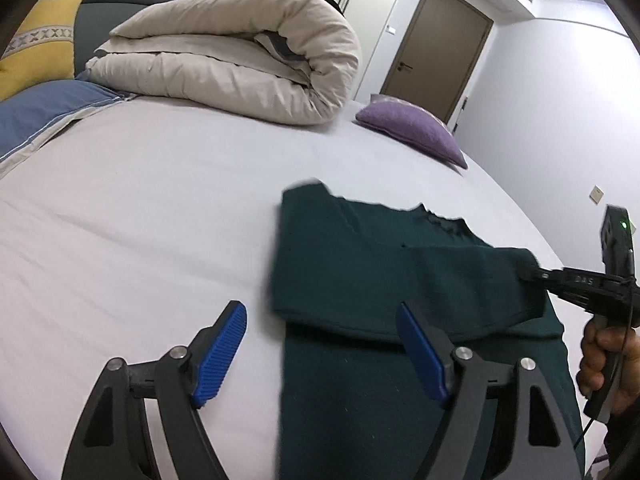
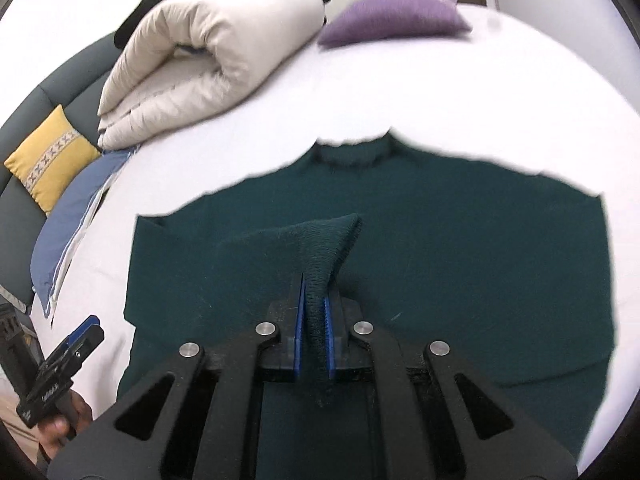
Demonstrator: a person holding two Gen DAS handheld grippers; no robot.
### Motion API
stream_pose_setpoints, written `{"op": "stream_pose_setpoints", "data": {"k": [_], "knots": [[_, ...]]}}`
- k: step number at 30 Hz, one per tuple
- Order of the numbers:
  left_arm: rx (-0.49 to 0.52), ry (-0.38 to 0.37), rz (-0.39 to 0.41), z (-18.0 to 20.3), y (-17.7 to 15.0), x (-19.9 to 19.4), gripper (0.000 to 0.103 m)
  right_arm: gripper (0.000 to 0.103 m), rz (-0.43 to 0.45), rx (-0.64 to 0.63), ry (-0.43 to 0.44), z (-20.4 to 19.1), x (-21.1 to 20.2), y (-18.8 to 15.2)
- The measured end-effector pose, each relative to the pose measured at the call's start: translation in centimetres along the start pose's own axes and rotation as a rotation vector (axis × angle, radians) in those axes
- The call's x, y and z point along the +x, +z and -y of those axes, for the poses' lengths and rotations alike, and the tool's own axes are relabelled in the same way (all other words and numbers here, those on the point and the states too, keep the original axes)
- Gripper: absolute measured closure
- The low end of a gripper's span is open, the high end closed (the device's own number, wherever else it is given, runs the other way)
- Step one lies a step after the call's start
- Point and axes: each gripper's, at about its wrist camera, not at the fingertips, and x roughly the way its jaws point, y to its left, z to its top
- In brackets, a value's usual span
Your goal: Fold small clothes
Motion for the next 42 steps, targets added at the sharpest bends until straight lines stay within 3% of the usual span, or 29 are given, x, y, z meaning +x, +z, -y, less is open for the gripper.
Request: {"op": "stream_pose_setpoints", "data": {"k": [6,9,14,20,23,24,32,42], "knots": [[0.017,0.019,-0.014,0.0,1.6,1.7,0.024,0.096,-0.006,0.093,-0.091,6.5,0.1,0.4],[0.046,0.027,-0.027,0.7,2.3,3.4,0.024,0.092,-0.062,0.137,-0.062,8.6,1.7,-0.6],[0.071,0.062,-0.09,1.2,4.4,7.9,0.031,0.085,-0.038,0.152,-0.02,9.0,1.6,-0.9],[0.1,0.165,-0.094,1.8,7.2,12.7,0.034,0.084,-0.003,0.152,0.05,9.4,1.1,-0.6],[0.087,0.196,-0.195,0.9,7.0,16.8,0.042,0.091,-0.037,0.089,-0.02,8.6,2.3,-0.4],[0.065,0.193,-0.187,0.4,6.9,17.3,0.042,0.093,-0.039,0.079,-0.046,8.6,2.6,-0.4],[0.073,0.221,-0.12,0.3,5.9,16.8,0.041,0.096,-0.001,0.142,-0.073,11.1,3.0,-0.7],[0.073,0.258,-0.093,0.4,5.1,16.1,0.041,0.096,0.013,0.08,-0.151,9.9,2.7,-0.4]]}}
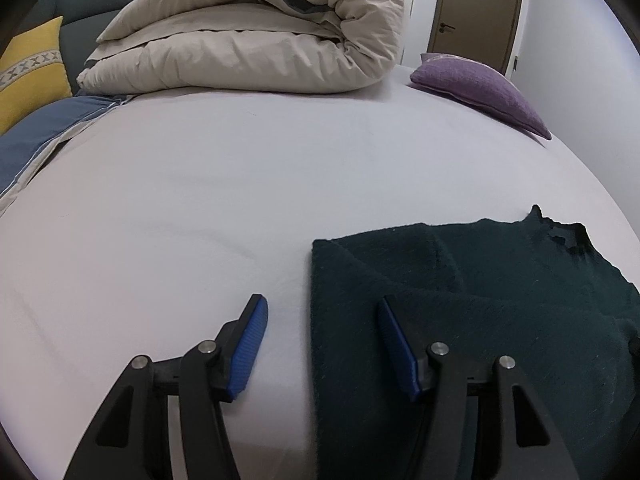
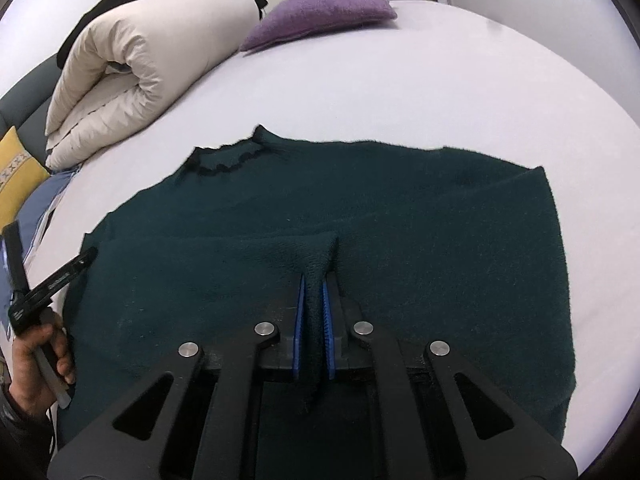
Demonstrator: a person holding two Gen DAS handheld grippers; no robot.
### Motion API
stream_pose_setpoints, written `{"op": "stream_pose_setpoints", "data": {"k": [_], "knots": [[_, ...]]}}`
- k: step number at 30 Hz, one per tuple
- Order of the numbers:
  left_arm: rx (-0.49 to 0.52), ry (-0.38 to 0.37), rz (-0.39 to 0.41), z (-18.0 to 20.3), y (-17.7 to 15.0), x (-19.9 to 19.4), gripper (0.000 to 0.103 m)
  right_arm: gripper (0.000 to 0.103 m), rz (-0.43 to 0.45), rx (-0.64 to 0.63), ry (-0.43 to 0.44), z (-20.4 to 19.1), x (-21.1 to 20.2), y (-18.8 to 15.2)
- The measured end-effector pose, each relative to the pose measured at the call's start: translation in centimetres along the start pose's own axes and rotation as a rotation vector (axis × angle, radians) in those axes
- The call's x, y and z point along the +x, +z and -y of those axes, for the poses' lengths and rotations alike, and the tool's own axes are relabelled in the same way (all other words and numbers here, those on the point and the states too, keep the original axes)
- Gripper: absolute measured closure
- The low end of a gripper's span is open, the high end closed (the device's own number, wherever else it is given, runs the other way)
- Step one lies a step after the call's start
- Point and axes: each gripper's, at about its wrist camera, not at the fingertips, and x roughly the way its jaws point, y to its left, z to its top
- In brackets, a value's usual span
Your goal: Fold small clothes
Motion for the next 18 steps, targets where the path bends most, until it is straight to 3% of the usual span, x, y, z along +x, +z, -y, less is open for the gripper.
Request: {"op": "stream_pose_setpoints", "data": {"k": [9,12,14,16,18], "knots": [[0.023,0.044,0.013,0.4,0.0,0.2,0.037,0.096,0.011,-0.007,0.007,0.9,1.6,0.1],[-0.013,0.062,-0.026,-0.3,0.3,-1.4,0.036,0.084,-0.01,0.025,0.0,1.1,-0.2,-0.3],[-0.02,0.057,0.01,-0.2,-0.4,-4.3,0.036,0.079,0.035,0.025,-0.01,0.6,-2.5,-0.6],[0.017,0.03,0.038,0.9,-1.5,-6.7,0.036,0.073,0.104,0.022,0.033,-0.2,-4.3,-0.8],[0.099,0.032,0.025,2.5,-3.0,-7.2,0.035,0.069,0.095,0.005,0.071,-1.5,-4.2,-1.0]]}}
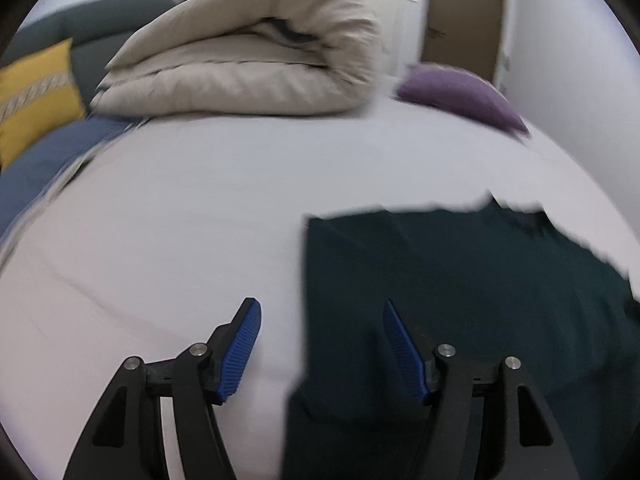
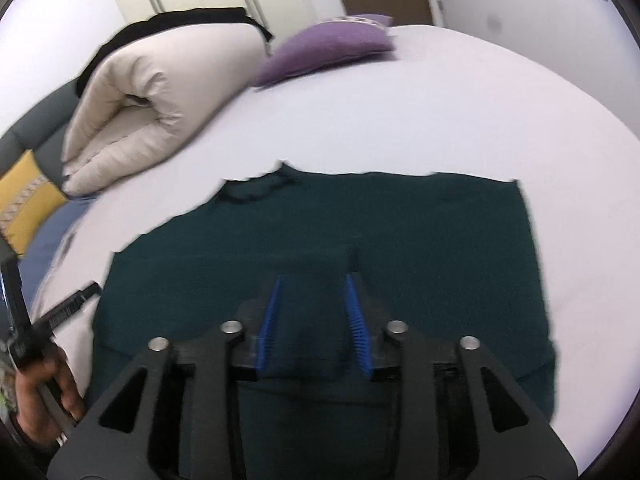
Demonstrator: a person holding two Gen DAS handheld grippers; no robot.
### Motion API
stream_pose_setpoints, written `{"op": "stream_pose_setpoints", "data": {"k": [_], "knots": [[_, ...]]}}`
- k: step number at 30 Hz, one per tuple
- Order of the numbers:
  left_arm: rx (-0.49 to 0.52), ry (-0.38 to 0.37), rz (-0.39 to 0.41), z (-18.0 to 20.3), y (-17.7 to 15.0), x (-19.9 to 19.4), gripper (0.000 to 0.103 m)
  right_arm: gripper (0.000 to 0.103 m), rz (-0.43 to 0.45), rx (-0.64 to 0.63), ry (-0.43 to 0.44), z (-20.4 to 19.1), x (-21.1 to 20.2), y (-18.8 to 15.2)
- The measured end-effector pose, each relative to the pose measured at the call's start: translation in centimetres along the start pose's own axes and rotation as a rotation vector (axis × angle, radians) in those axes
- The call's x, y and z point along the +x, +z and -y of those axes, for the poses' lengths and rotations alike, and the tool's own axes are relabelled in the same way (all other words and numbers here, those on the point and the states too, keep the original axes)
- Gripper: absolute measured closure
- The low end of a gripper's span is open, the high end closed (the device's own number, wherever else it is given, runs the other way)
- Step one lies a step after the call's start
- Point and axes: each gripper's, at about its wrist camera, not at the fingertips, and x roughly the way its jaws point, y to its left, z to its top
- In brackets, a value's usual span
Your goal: Fold small clothes
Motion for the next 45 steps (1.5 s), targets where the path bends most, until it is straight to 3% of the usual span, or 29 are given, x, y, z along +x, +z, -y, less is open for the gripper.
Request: {"op": "stream_pose_setpoints", "data": {"k": [1,3,5,7,11,12,17,23,28,34,40,45], "knots": [[0.052,0.017,-0.052,0.8,-0.9,1.1,0.035,0.069,-0.039,-0.016,-0.008,-0.5,1.0,-0.3],[0.025,-0.019,-0.104,0.2,-1.7,3.0,0.034,0.069,-0.148,-0.028,-0.041,-0.6,3.5,-1.3],[-0.04,-0.061,-0.122,-1.3,-1.7,3.2,0.029,0.071,-0.1,-0.049,-0.031,-0.2,3.4,-2.2],[-0.041,-0.058,-0.135,-1.8,-1.6,2.8,0.029,0.068,-0.104,-0.036,-0.089,0.4,1.9,-2.7],[-0.114,-0.108,-0.127,-4.9,-3.1,-0.6,0.031,0.067,-0.062,0.053,-0.099,2.9,-3.9,-4.7],[-0.125,-0.122,-0.118,-5.7,-3.6,-1.7,0.031,0.064,-0.042,0.063,-0.086,3.3,-5.6,-5.5],[-0.162,-0.298,-0.146,-9.0,-8.9,-8.4,0.031,0.034,0.011,0.123,-0.008,5.5,-14.7,-11.7],[-0.204,-0.409,-0.273,-11.8,-16.6,-13.5,0.031,0.033,-0.027,0.219,0.085,7.9,-20.7,-19.0],[-0.232,-0.519,-0.349,-12.3,-21.3,-15.9,0.031,0.033,-0.061,0.345,0.134,11.0,-22.0,-23.0],[-0.342,-0.706,-0.449,-13.3,-22.4,-14.9,0.032,0.033,-0.106,0.411,0.238,12.5,-22.8,-25.3],[-0.447,-0.799,-0.496,-13.6,-22.8,-13.8,0.039,0.033,-0.144,0.457,0.29,13.6,-23.5,-26.7],[-0.452,-0.81,-0.51,-13.6,-23.4,-14.0,0.048,0.033,-0.146,0.477,0.283,14.8,-24.8,-27.0]]}}
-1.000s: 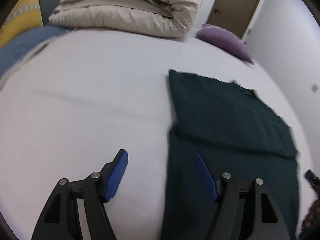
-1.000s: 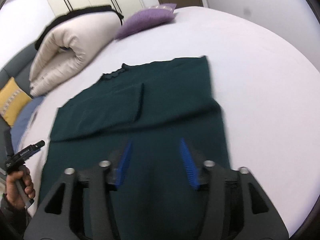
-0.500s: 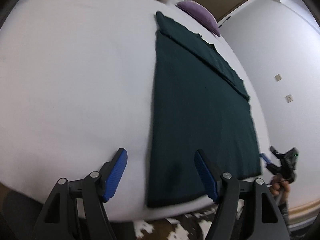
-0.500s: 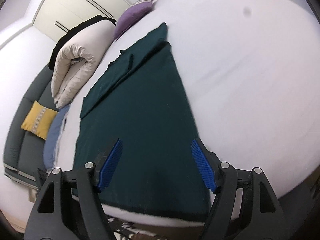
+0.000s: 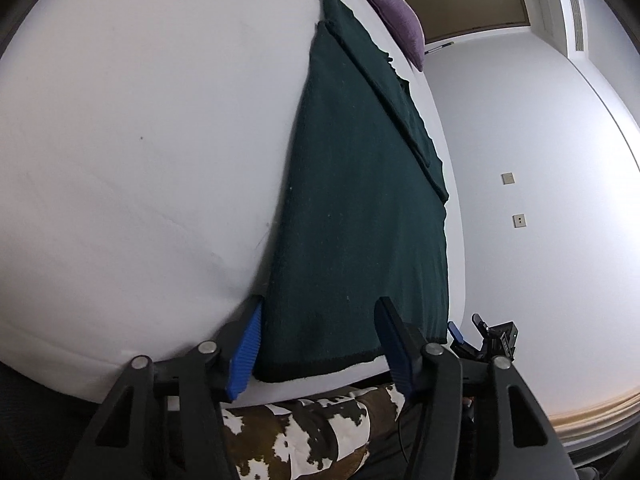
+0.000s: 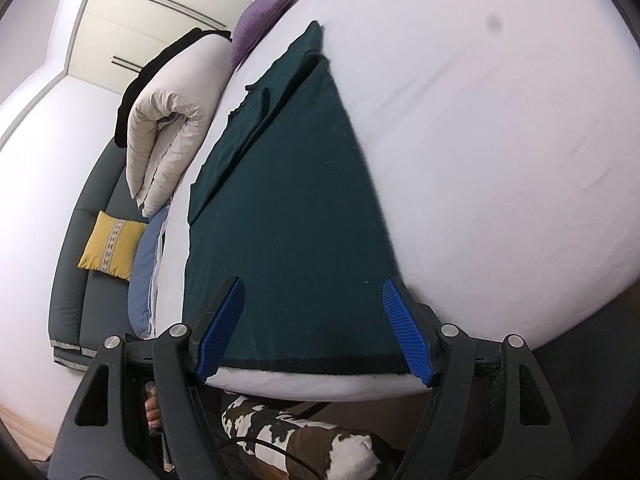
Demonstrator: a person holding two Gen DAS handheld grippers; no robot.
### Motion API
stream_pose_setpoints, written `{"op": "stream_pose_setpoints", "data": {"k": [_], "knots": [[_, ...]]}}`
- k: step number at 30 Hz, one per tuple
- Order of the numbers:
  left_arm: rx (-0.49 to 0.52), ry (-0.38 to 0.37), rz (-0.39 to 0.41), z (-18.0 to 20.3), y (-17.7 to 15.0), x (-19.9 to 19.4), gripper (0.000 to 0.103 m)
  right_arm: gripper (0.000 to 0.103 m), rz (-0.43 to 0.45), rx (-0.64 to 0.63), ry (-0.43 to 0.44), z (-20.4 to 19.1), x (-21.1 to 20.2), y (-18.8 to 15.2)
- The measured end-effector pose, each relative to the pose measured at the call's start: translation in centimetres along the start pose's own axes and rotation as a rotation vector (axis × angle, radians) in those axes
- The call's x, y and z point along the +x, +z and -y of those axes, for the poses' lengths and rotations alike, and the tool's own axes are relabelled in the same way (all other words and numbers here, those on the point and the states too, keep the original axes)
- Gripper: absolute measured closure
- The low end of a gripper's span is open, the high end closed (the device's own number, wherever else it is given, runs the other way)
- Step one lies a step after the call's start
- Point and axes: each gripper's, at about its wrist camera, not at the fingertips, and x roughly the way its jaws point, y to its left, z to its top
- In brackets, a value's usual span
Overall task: Fold small clothes
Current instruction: 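Position both grippers at the sweater hem, then grasp the hem with both grippers and fold it toward the collar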
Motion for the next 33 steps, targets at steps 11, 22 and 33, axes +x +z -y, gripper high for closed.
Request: {"op": "stream_pose_setpoints", "data": {"k": [11,22,33], "knots": [[0.024,0.05,0.0,0.7,0.2,0.7,0.063,0.035,-0.04,0.061,-0.043,3.1,-1.0,0.3],[0.062,0.136,0.003,0.9,-0.3,1.0,0.095,0.046,-0.18,0.059,-0.077,2.4,1.8,0.3],[0.082,0.145,0.023,1.4,-0.9,0.2,0.096,0.093,-0.171,0.121,0.002,3.9,1.9,-1.1]]}}
